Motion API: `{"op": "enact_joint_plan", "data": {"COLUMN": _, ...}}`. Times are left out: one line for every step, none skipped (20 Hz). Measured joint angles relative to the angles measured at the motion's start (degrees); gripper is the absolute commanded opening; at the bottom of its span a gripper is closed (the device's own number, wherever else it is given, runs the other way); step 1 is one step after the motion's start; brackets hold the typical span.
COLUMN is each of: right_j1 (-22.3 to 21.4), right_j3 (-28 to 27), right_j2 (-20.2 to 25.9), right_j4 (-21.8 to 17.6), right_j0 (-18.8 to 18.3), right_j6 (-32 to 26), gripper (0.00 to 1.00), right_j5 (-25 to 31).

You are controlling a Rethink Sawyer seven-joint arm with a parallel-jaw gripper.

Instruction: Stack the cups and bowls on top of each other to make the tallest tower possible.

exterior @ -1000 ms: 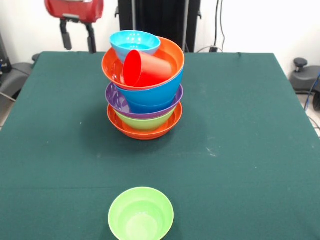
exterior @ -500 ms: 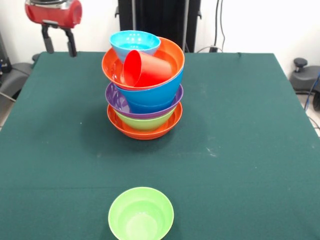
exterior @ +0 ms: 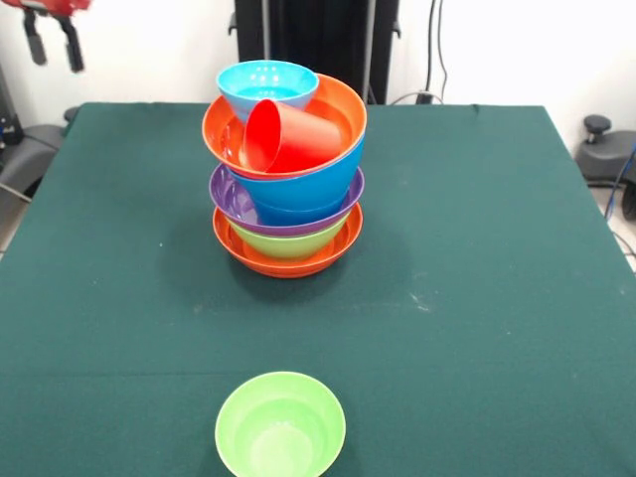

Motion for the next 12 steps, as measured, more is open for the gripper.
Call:
{"op": "enact_joint_plan", "data": {"right_j1": -0.6, "right_j3": 0.8, "right_j2": 0.5, "right_j4": -0.4, "right_j0": -1.7, "right_j6": -0.1, "gripper": 1.00, "right_j5": 0.0}}
{"op": "enact_joint_plan", "data": {"right_j1": -1.0, "right_j3": 1.3, "right_j2": 0.9, "right_j4": -0.6, "right_j0": -2.9, "right_j6": -0.3, "gripper": 1.00, "right_j5": 0.0}}
{"op": "enact_joint_plan", "data": {"right_j1": -1.7, "right_j3": 2.1, "right_j2": 1.5, "right_j4": -0.9, "right_j0": -4.4, "right_j6": -0.4, "gripper": 1.00, "right_j5": 0.0}}
{"op": "enact_joint_plan", "data": {"right_j1": -2.1, "right_j3": 2.4, "right_j2": 1.8, "right_j4": -1.1, "right_j0": -5.2, "right_j6": -0.5, "gripper": 1.00, "right_j5": 0.1}}
{"op": "enact_joint_plan", "data": {"right_j1": -2.6, "right_j3": 2.8, "right_j2": 2.3, "right_j4": -1.3, "right_j0": -5.9, "right_j6": -0.6, "gripper": 1.00, "right_j5": 0.3}}
{"op": "enact_joint_plan", "data": {"right_j1": -2.9, "right_j3": 3.0, "right_j2": 2.6, "right_j4": -1.4, "right_j0": -6.3, "right_j6": -0.7, "gripper": 1.00, "right_j5": 0.5}}
{"op": "enact_joint_plan", "data": {"right_j1": -3.4, "right_j3": 3.0, "right_j2": 3.1, "right_j4": -1.6, "right_j0": -6.5, "right_j6": -0.7, "gripper": 1.00, "right_j5": 0.9}}
{"op": "enact_joint_plan", "data": {"right_j1": -3.6, "right_j3": 3.0, "right_j2": 3.5, "right_j4": -1.7, "right_j0": -6.4, "right_j6": -0.7, "gripper": 1.00, "right_j5": 1.3}}
{"op": "enact_joint_plan", "data": {"right_j1": -3.8, "right_j3": 3.0, "right_j2": 3.9, "right_j4": -1.8, "right_j0": -6.1, "right_j6": -0.7, "gripper": 1.00, "right_j5": 1.7}}
{"op": "enact_joint_plan", "data": {"right_j1": -3.9, "right_j3": 2.8, "right_j2": 4.5, "right_j4": -1.9, "right_j0": -5.5, "right_j6": -0.7, "gripper": 1.00, "right_j5": 2.4}}
{"op": "enact_joint_plan", "data": {"right_j1": -3.8, "right_j3": 2.6, "right_j2": 4.7, "right_j4": -2.0, "right_j0": -5.2, "right_j6": -0.7, "gripper": 1.00, "right_j5": 2.6}}
{"op": "enact_joint_plan", "data": {"right_j1": -3.8, "right_j3": 2.4, "right_j2": 4.8, "right_j4": -2.1, "right_j0": -4.7, "right_j6": -0.7, "gripper": 1.00, "right_j5": 2.9}}
